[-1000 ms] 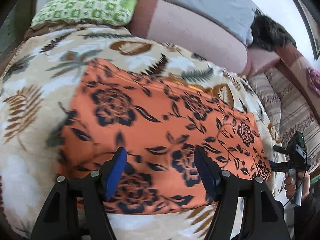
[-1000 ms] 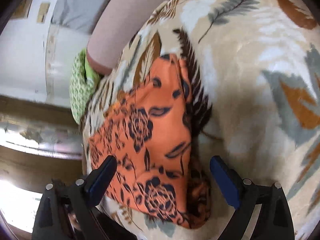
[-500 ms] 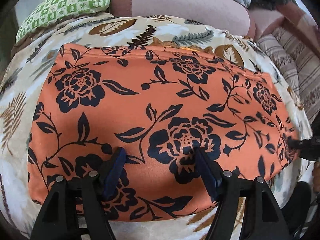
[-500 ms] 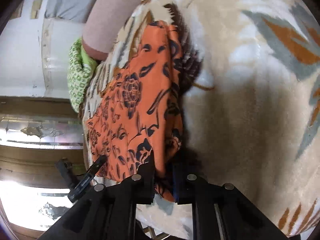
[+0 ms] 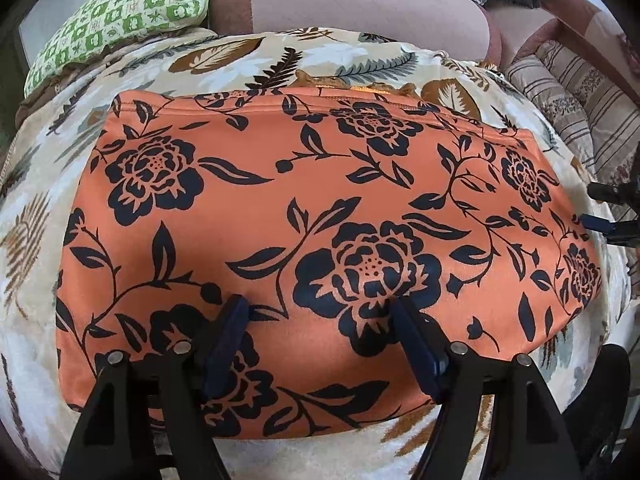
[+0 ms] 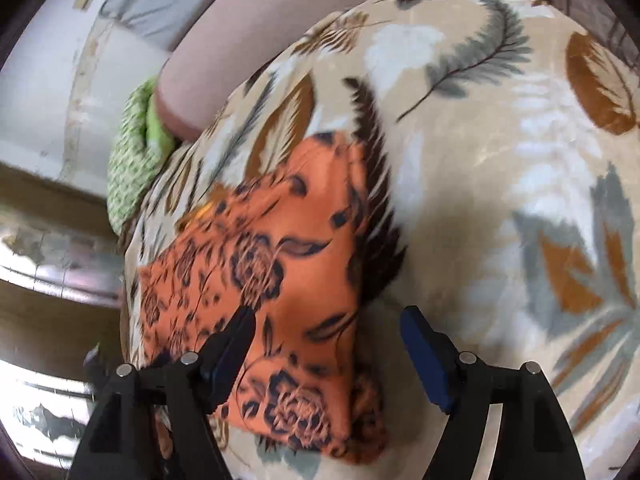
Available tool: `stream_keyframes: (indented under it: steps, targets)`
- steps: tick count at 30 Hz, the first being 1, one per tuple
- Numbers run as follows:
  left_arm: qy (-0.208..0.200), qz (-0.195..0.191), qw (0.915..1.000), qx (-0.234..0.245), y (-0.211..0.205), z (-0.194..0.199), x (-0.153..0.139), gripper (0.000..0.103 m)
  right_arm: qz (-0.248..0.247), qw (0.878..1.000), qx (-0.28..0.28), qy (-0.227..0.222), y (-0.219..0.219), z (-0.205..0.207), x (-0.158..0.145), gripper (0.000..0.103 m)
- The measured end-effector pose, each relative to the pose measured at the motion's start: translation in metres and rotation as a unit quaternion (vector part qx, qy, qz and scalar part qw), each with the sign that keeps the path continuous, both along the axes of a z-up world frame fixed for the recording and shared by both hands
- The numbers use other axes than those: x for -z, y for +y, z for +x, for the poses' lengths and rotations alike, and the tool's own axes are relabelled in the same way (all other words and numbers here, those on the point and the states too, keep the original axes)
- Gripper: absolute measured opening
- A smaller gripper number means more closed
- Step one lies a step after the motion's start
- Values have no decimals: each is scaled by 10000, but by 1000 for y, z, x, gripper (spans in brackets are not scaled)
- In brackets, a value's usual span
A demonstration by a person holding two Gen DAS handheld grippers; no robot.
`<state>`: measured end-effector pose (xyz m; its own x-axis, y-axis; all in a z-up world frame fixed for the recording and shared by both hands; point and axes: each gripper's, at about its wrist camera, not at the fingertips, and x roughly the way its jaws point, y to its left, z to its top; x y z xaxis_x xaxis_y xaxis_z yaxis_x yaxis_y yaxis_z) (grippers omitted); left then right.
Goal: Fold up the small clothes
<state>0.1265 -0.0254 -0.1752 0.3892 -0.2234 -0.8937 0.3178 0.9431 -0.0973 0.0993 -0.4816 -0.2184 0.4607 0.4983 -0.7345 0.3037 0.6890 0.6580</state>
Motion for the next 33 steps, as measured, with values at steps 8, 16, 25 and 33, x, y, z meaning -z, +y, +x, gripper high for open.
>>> stream_keyframes:
  steps: [8, 16, 25, 33]
  targets:
    - [-104, 7, 9999, 58, -2, -3, 2, 80, 399, 9991, 113, 23, -9, 64, 31, 78]
    - [-97, -13, 9999, 22, -3, -2, 3, 81, -443, 9976, 335, 418, 8, 73, 39, 15]
    - [-42, -80, 9999, -89, 0, -3, 1, 81, -1654, 9843, 623, 20, 22, 35, -30, 77]
    - [-51, -80, 9999, -86, 0, -3, 2, 81, -1805, 9785, -219, -979, 87, 37, -74, 77]
